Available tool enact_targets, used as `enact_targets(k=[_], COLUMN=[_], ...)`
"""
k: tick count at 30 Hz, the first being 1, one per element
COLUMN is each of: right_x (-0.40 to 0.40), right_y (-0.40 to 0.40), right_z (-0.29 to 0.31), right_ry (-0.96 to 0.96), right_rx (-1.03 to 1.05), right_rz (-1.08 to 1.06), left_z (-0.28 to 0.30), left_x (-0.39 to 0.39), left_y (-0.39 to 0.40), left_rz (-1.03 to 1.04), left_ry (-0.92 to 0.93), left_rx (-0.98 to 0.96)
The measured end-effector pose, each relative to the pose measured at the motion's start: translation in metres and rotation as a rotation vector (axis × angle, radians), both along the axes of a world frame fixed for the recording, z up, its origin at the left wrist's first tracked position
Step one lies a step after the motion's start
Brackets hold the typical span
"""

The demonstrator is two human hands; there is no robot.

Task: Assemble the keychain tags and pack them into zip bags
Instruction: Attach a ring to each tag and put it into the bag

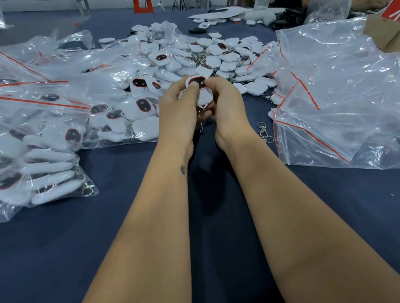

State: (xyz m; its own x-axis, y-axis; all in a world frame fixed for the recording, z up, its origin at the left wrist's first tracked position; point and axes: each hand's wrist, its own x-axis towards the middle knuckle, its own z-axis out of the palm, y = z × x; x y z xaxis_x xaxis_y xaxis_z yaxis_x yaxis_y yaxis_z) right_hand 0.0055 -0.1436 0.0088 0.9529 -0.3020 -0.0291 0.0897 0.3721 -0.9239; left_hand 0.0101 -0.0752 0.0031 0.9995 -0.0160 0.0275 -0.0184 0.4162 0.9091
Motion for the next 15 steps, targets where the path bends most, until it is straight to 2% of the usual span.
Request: enact_targets(k=[3,8,12,15], right_x=[0.000,0.000,0.001,0.002], right_y=[0.000,-0.001,0.001,0.001], right_z=[0.001,0.001,0.001,-0.001], right_ry=[-0.014,-0.059,-0.117,-0.136], right_rx=[-0.009,-0.068,-0.099,-0.147], right_rz=[-0.015,-0.008,0.060,0.024], left_z=[0.000,0.004,0.008,0.010], left_x=[0.001,0.001,-0.004,-0.007], left_y=[0.001,0.008,0.011,0.015], left_rz=[0.019,0.125,0.173,0.330], left_ry=[0.011,-0.011,-0.128,-0.151], left_rx=[0.005,-0.155,-0.056,0.086])
